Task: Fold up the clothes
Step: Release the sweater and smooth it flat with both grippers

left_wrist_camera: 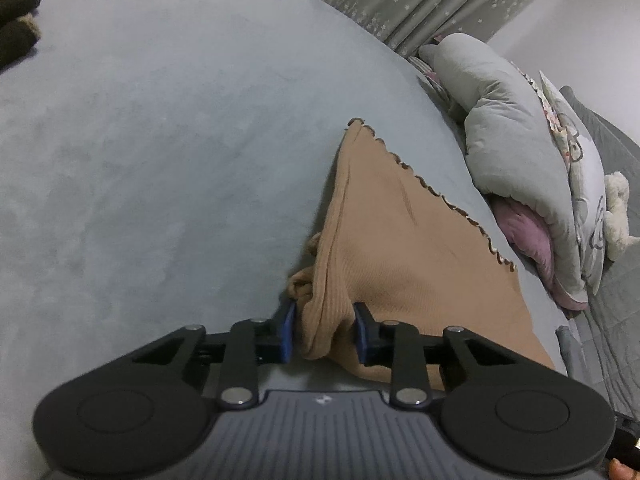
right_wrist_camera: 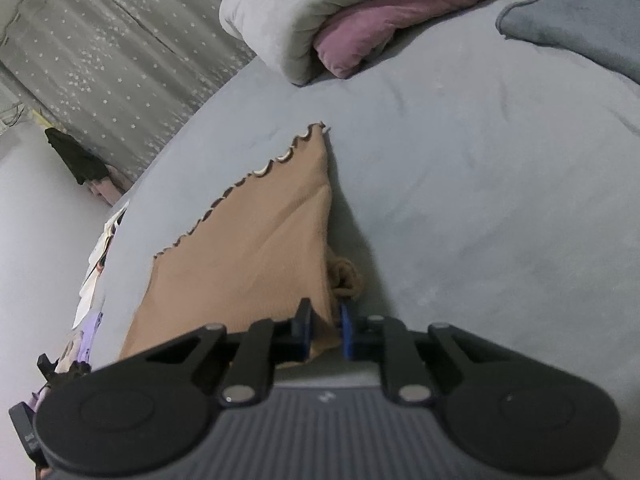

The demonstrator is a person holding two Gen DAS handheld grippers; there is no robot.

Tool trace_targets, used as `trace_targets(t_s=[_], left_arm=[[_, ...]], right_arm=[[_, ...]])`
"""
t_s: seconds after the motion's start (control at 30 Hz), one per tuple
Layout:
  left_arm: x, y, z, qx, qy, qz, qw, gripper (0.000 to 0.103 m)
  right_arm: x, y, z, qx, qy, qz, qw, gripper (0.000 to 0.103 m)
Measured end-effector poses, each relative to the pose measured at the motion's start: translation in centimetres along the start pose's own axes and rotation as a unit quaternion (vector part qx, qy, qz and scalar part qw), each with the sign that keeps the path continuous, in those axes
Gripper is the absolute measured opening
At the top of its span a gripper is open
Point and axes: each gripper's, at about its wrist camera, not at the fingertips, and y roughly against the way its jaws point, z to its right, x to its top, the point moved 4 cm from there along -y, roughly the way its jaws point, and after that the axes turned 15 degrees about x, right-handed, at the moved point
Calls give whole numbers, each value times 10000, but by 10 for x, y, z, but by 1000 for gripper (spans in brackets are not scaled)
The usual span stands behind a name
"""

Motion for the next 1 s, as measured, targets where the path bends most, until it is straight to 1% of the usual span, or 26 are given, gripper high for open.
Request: trace_targets(t_s=[0.03, 0.1, 0.13, 0.17, 0.2, 0.23, 0.3, 0.33, 0.37, 0.4, 0.43, 0.47, 0.5, 0.53, 0.6, 0.63, 0.67, 0.73, 0.77, 0.87, 0.93, 1.0], left_arm=[[0, 0, 0, -22, -14, -1, 10000, 29], [1, 5, 0, -27, -129, 14, 9999, 39], [3, 9, -1, 10, -43, 6, 10000, 41], [5, 14, -3, 51, 42, 2, 10000, 43], [7, 18, -2, 149, 92, 76, 9998, 46], [9, 23, -1, 247, 131, 155, 9995, 48], [8, 33, 9, 417, -154, 475, 9979, 58], [8, 37, 14, 496, -295, 632, 9963, 60], [6, 41, 21, 486, -430, 740, 9951, 61], [4, 44, 28, 473, -570, 852, 9936, 64], [0, 49, 39, 419, -794, 1030, 9906, 65], [-6, 51, 51, 337, -1038, 1207, 9867, 70], [-12, 54, 63, 255, -1280, 1383, 9818, 74], [-17, 56, 75, 170, -1515, 1553, 9760, 76], [-26, 54, 92, -87, -1788, 1757, 9680, 84], [-30, 53, 101, -205, -1917, 1856, 9635, 85], [-30, 49, 104, -159, -1934, 1924, 9619, 87], [-30, 43, 111, -67, -1966, 2056, 9587, 88], [-29, 39, 112, -25, -1957, 2041, 9592, 88], [-26, 26, 116, 108, -1931, 1994, 9606, 88], [-30, 9, 118, 408, -2046, 1865, 9601, 88], [-37, 2, 121, 588, -2252, 1870, 9544, 89]], right_arm=[[-1, -3, 2, -39, 46, -57, 10000, 13], [-3, -9, 2, -115, 266, -175, 9994, 17], [-3, -9, 0, -168, 396, -202, 9989, 23], [-3, -9, -3, -231, 539, -205, 9981, 34], [-2, -6, -8, -360, 769, -136, 9963, 41], [-1, -1, -15, -533, 1061, -16, 9929, 50], [2, 8, -30, -879, 1639, 225, 9823, 58], [3, 11, -38, -981, 1921, 356, 9758, 67], [2, 13, -46, -1031, 2197, 493, 9689, 74], [1, 14, -55, -1081, 2470, 631, 9609, 75], [-2, 14, -64, -1064, 2706, 717, 9541, 78], [-8, 10, -72, -974, 2873, 740, 9500, 85], [-15, 5, -80, -865, 3008, 745, 9468, 88], [-21, -1, -86, -759, 3124, 730, 9441, 89], [-35, -14, -99, -552, 3428, 664, 9354, 93], [-42, -19, -106, -513, 3608, 697, 9286, 98], [-46, -23, -112, -493, 3760, 758, 9222, 102], [-53, -30, -124, -510, 4035, 1069, 9073, 103], [-55, -35, -127, -513, 4100, 1141, 9035, 103], [-60, -50, -132, -505, 4193, 1085, 8999, 103], [-65, -61, -133, -533, 4295, 941, 8966, 103], [-72, -72, -130, -552, 4314, 682, 8979, 103]])
